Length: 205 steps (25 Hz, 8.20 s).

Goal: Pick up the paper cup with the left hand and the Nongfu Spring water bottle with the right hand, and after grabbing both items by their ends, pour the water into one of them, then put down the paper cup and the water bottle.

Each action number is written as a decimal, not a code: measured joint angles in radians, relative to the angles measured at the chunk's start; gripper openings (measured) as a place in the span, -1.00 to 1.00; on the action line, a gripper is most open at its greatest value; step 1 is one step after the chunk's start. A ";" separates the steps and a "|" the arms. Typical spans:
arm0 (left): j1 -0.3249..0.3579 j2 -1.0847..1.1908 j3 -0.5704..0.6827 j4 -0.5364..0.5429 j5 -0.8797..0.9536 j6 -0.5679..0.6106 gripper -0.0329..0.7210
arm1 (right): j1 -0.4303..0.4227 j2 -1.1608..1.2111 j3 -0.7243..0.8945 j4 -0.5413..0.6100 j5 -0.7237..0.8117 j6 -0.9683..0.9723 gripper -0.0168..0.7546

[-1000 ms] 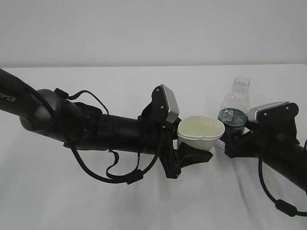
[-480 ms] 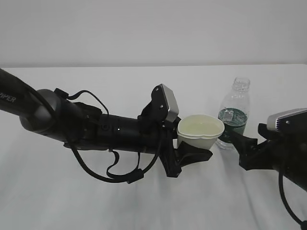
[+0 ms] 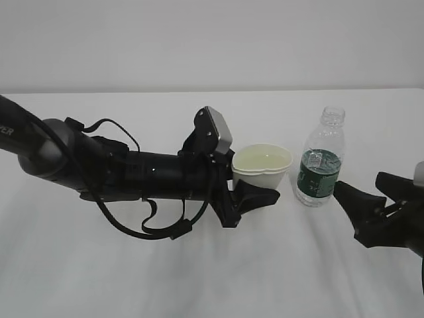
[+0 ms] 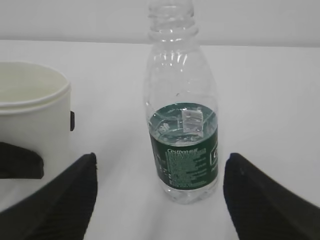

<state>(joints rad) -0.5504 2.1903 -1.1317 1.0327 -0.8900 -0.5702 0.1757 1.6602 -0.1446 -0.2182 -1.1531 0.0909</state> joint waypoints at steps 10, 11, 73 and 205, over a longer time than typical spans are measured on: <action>0.148 0.000 0.068 -0.030 -0.113 0.000 0.23 | 0.000 -0.010 0.002 -0.021 0.000 0.012 0.57; 0.167 0.000 0.078 -0.030 -0.126 0.000 0.23 | 0.000 -0.010 0.002 -0.021 0.000 0.014 0.57; 0.352 -0.060 0.499 -1.033 -0.232 0.459 0.23 | 0.000 -0.010 0.002 -0.022 0.000 0.033 0.57; 0.186 -1.610 0.606 -1.135 0.958 0.501 0.56 | 0.000 -1.178 -0.484 0.010 1.410 0.170 0.57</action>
<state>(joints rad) -0.3644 0.5805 -0.5255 -0.1027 0.0678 -0.0695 0.1757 0.4818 -0.6285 -0.2081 0.2566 0.2607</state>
